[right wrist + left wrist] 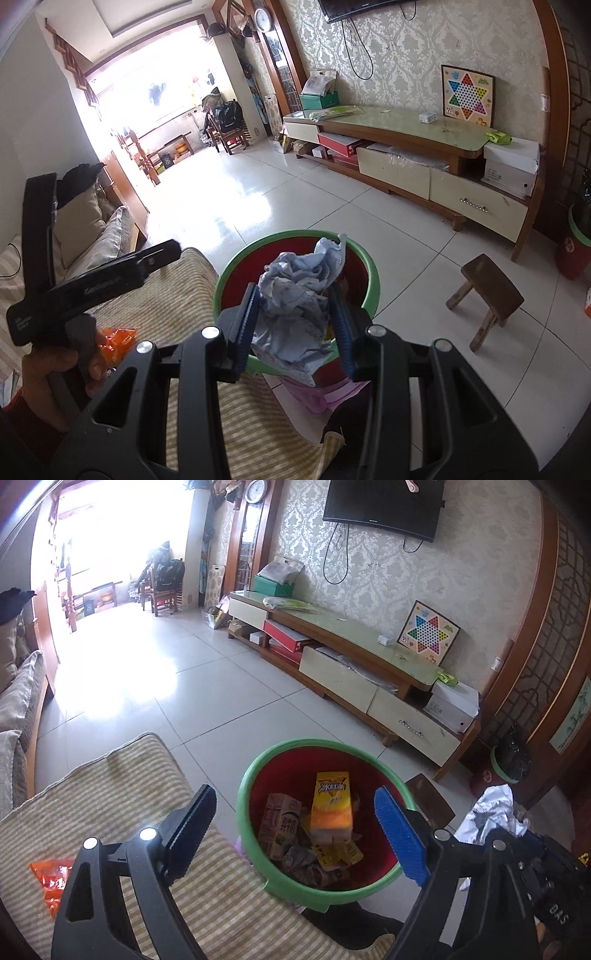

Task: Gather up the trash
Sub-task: 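Carry the carton and foil over the red bin and open both grippers, then grasp the orange snack bag with the left gripper while the right approaches the brown carton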

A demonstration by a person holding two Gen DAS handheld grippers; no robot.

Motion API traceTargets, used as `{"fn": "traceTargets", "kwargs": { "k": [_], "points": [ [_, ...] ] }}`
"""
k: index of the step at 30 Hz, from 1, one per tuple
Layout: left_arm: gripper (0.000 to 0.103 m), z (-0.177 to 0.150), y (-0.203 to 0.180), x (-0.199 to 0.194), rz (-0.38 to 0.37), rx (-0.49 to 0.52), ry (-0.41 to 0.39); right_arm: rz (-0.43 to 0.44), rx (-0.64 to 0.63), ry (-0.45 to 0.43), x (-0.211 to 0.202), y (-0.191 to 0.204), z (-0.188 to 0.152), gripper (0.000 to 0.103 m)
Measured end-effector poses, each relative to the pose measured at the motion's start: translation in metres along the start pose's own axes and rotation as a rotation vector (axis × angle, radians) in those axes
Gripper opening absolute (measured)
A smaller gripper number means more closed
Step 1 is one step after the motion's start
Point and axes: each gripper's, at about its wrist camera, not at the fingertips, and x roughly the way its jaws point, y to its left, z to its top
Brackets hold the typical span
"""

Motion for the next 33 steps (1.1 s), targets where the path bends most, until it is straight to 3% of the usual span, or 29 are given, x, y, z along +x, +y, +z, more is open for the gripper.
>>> {"fn": "traceTargets", "kwargs": {
  "k": [7, 9, 10, 11, 17, 26, 28, 30, 33],
  "points": [
    [0.084, -0.033, 0.048, -0.039, 0.113, -0.084, -0.014, 0.056, 0.001, 0.056, 0.052, 0.016, 0.004, 0.041],
    [0.084, -0.041, 0.068, -0.050, 0.171, -0.097, -0.020, 0.025, -0.006, 0.064, 0.072, 0.017, 0.007, 0.057],
    [0.085, -0.044, 0.079, -0.053, 0.195, -0.109, -0.018, -0.004, -0.011, 0.068, 0.080, 0.017, 0.009, 0.081],
    [0.086, -0.045, 0.091, -0.055, 0.219, -0.130, -0.010, -0.031, -0.010, 0.065, 0.085, 0.016, 0.009, 0.087],
    [0.086, -0.069, 0.179, -0.054, 0.391, -0.298, 0.065, 0.016, 0.018, 0.071, 0.071, 0.026, -0.001, 0.089],
    [0.084, -0.100, 0.234, 0.002, 0.384, -0.362, 0.290, 0.105, -0.045, 0.197, 0.063, 0.075, -0.041, 0.089],
    [0.076, -0.105, 0.240, 0.007, 0.373, -0.389, 0.301, 0.141, -0.088, 0.230, 0.065, 0.092, -0.048, 0.089],
    [0.061, -0.107, 0.243, 0.002, 0.359, -0.415, 0.278, 0.198, -0.150, 0.274, 0.068, 0.114, -0.054, 0.089],
    [0.052, -0.108, 0.245, -0.014, 0.355, -0.429, 0.245, 0.280, -0.275, 0.331, 0.075, 0.152, -0.062, 0.089]
  ]
}}
